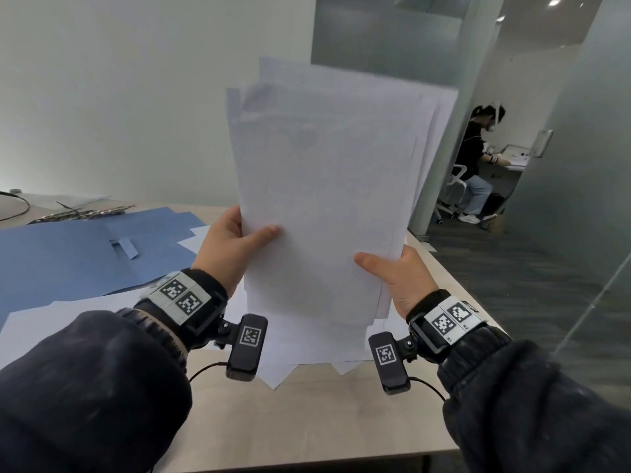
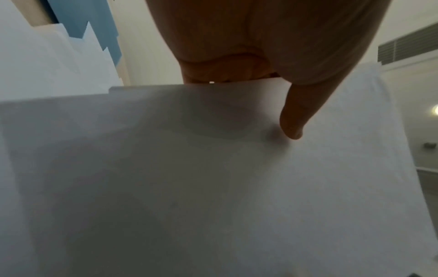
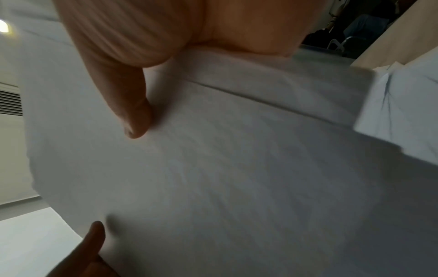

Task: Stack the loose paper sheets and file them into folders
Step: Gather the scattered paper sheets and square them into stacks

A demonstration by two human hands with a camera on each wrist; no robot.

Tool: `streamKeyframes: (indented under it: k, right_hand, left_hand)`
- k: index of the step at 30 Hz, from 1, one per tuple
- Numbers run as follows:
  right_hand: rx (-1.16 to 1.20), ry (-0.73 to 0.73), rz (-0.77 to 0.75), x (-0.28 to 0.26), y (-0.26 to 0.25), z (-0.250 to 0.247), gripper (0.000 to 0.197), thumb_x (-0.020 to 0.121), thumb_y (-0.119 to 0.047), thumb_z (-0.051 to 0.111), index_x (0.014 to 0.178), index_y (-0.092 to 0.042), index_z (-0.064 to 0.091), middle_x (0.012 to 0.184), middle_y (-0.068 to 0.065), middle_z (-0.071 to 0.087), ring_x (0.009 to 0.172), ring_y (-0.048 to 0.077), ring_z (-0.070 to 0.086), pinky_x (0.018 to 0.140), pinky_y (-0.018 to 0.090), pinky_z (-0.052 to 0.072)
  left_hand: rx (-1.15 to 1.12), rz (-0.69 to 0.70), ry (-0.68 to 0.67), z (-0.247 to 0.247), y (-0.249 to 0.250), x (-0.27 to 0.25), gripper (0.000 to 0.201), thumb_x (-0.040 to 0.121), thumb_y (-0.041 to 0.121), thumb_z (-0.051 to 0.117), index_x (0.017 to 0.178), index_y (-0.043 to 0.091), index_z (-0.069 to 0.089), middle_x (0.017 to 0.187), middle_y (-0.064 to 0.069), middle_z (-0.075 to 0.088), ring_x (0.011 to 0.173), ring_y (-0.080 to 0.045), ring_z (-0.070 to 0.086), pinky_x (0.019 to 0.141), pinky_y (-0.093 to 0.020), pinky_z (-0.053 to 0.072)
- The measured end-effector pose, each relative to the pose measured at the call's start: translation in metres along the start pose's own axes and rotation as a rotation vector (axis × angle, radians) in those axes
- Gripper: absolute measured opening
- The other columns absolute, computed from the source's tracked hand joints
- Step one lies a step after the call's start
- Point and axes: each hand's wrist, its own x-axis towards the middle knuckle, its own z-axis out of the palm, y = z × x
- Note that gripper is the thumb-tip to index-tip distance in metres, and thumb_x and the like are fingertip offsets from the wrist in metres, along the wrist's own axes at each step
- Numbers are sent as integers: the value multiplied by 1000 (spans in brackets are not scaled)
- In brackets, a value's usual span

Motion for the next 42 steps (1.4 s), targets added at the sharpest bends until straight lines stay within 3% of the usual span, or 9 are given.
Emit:
streamKeyframes:
  k: [6, 8, 11, 16, 18, 25, 28, 36, 42]
  right_hand:
    - [-83, 42, 71, 0, 28, -1, 88, 47, -58, 96, 116, -12, 67, 107, 4, 76, 104, 22, 72, 98, 47, 54]
    - [-76, 57, 68, 1, 25, -1, 80, 50, -52, 97, 114, -12, 69, 106, 5, 76, 102, 24, 72, 97, 47, 55]
    - [-40, -6, 50, 1, 18, -2, 43, 67, -26, 88, 106, -14, 74, 105, 6, 77, 101, 25, 73, 93, 43, 56]
    - [-134, -157, 188, -8, 30, -8, 27, 84, -3, 78, 107, -14, 71, 101, 5, 78, 96, 22, 74, 81, 37, 60]
    - [-197, -197, 249, -14, 38, -10, 25, 85, -2, 76, 107, -14, 70, 100, 5, 77, 89, 18, 74, 71, 32, 60]
    - [-385, -278, 361, -14, 52, -10, 19, 84, -13, 79, 101, -15, 72, 96, 4, 77, 91, 22, 74, 76, 36, 61]
    - [-482, -292, 416, -16, 59, -12, 15, 85, -16, 78, 99, -12, 72, 91, 4, 76, 80, 19, 73, 62, 27, 55]
    - [-361, -148, 392, -11, 57, -15, 13, 91, -9, 69, 104, -9, 71, 87, 2, 76, 64, 13, 68, 51, 21, 42]
    - [-374, -141, 414, -11, 53, -15, 18, 91, -4, 57, 97, -8, 73, 78, 3, 74, 54, 8, 63, 53, 22, 40]
  left_hand:
    - [113, -46, 18, 0, -19, -10, 30, 79, 24, 74, 107, 18, 73, 104, -5, 78, 97, -29, 74, 95, -55, 56]
    - [95, -21, 37, 2, -14, -7, 25, 79, 23, 73, 104, 19, 73, 103, -6, 78, 94, -29, 74, 91, -51, 58]
    - [31, 24, 74, 4, -4, 2, 17, 83, 16, 72, 100, 20, 73, 99, -4, 78, 89, -25, 74, 81, -41, 58]
    - [-51, 88, 90, 4, 12, 11, 21, 85, 11, 69, 106, 13, 72, 100, -6, 77, 87, -25, 72, 76, -36, 58]
    - [-72, 98, 84, 3, 15, 12, 28, 84, 13, 68, 111, 9, 71, 103, -9, 76, 90, -26, 72, 77, -37, 57]
    - [-90, 139, 103, 7, 26, 18, 19, 89, 3, 66, 106, 10, 70, 99, -6, 76, 89, -25, 71, 77, -37, 58]
    - [-91, 144, 114, 4, 29, 19, 21, 88, 4, 66, 106, 12, 70, 101, -6, 76, 90, -25, 71, 81, -40, 59]
    - [-81, 105, 140, -7, 26, 21, 21, 96, -2, 61, 107, 13, 69, 100, -1, 76, 89, -19, 71, 83, -41, 57]
    - [-76, 66, 140, -10, 20, 15, 20, 93, 2, 63, 103, 18, 70, 100, 0, 77, 91, -21, 71, 89, -46, 56]
